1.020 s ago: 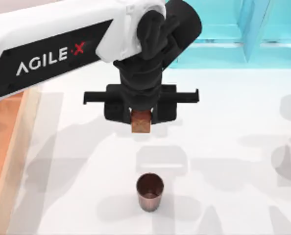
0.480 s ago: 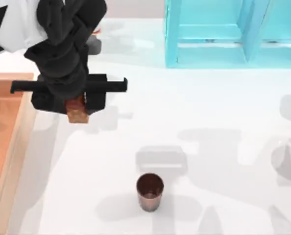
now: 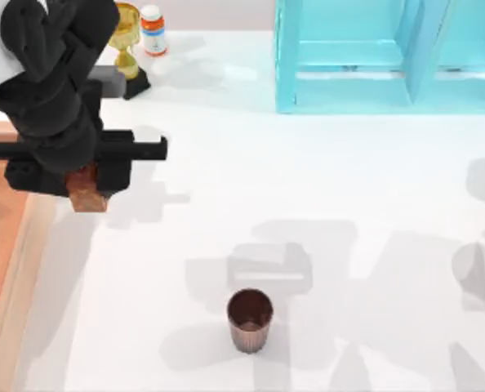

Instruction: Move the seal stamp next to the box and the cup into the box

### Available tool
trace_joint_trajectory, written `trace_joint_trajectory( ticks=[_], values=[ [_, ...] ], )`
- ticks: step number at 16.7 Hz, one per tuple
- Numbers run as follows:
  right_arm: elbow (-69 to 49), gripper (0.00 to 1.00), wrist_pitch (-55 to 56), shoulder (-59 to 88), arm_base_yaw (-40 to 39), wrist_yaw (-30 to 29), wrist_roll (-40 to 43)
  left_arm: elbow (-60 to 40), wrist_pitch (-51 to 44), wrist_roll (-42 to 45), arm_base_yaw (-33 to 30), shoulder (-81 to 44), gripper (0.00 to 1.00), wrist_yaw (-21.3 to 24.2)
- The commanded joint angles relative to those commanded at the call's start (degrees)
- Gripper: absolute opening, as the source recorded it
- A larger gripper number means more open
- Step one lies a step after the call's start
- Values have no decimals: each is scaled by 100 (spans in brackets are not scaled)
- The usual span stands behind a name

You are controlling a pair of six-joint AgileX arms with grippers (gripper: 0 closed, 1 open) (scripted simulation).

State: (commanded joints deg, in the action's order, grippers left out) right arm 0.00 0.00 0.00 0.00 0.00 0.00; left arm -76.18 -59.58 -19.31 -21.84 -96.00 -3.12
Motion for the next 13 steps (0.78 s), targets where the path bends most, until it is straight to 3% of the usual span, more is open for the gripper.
trace_joint_trajectory(
  ticks=[13],
  values=[
    [0, 100, 0, 0, 0, 0, 0, 723, 1149, 55, 67, -397, 0, 26]
  ],
)
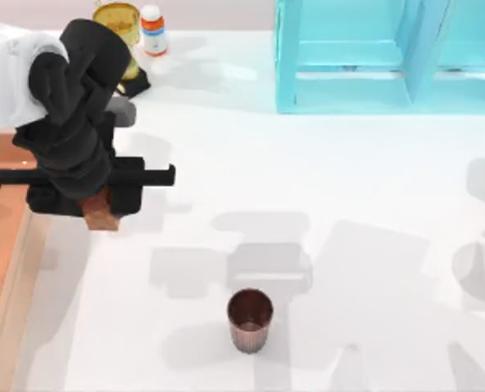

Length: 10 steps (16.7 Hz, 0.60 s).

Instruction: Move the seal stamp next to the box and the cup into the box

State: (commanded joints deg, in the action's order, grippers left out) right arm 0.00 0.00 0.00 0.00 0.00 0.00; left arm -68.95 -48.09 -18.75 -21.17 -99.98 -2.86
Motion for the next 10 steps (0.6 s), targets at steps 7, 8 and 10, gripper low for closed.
trace_joint_trajectory(
  ticks=[7, 8, 10],
  values=[
    [0, 100, 0, 0, 0, 0, 0, 178, 282, 13, 22, -96, 0, 7],
    [0, 100, 0, 0, 0, 0, 0, 178, 282, 13, 22, -96, 8, 7],
    [0, 100, 0, 0, 0, 0, 0, 178, 282, 13, 22, -96, 23, 7]
  ],
)
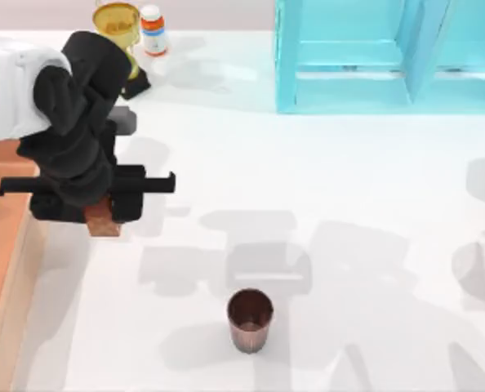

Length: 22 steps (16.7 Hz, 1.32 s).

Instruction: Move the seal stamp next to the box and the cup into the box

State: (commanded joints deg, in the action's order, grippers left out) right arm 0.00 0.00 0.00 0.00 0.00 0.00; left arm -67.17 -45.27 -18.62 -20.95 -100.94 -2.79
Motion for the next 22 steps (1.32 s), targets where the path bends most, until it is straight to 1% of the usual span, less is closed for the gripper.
trace_joint_trajectory(
  ticks=[10, 11, 20, 22],
  values=[
    [0, 100, 0, 0, 0, 0, 0, 0, 0, 0, 0, 0, 98, 0],
    [0, 100, 0, 0, 0, 0, 0, 0, 0, 0, 0, 0, 100, 0],
    [0, 100, 0, 0, 0, 0, 0, -8, -8, -1, -13, -1, 100, 0],
    [0, 100, 0, 0, 0, 0, 0, -148, -156, -10, -22, -19, 100, -1]
  ],
)
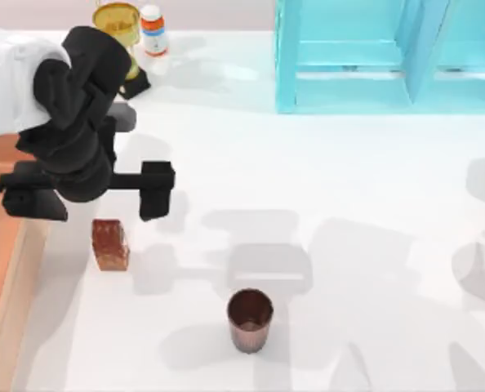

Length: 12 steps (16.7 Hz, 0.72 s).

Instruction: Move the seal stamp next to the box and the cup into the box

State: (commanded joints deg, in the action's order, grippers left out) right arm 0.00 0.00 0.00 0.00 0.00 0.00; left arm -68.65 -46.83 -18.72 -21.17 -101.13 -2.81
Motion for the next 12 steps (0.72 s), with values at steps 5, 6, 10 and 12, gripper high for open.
trace_joint_trajectory(
  ticks=[5, 6, 10, 12],
  values=[
    [0, 100, 0, 0, 0, 0, 0, -449, -535, -5, -6, 78, 100, 0],
    [0, 100, 0, 0, 0, 0, 0, -538, -639, -7, -7, 93, 100, 0],
    [0, 100, 0, 0, 0, 0, 0, -895, -1057, -14, -9, 155, 100, -1],
    [0, 100, 0, 0, 0, 0, 0, -1074, -1265, -15, -13, 187, 100, -1]
  ],
)
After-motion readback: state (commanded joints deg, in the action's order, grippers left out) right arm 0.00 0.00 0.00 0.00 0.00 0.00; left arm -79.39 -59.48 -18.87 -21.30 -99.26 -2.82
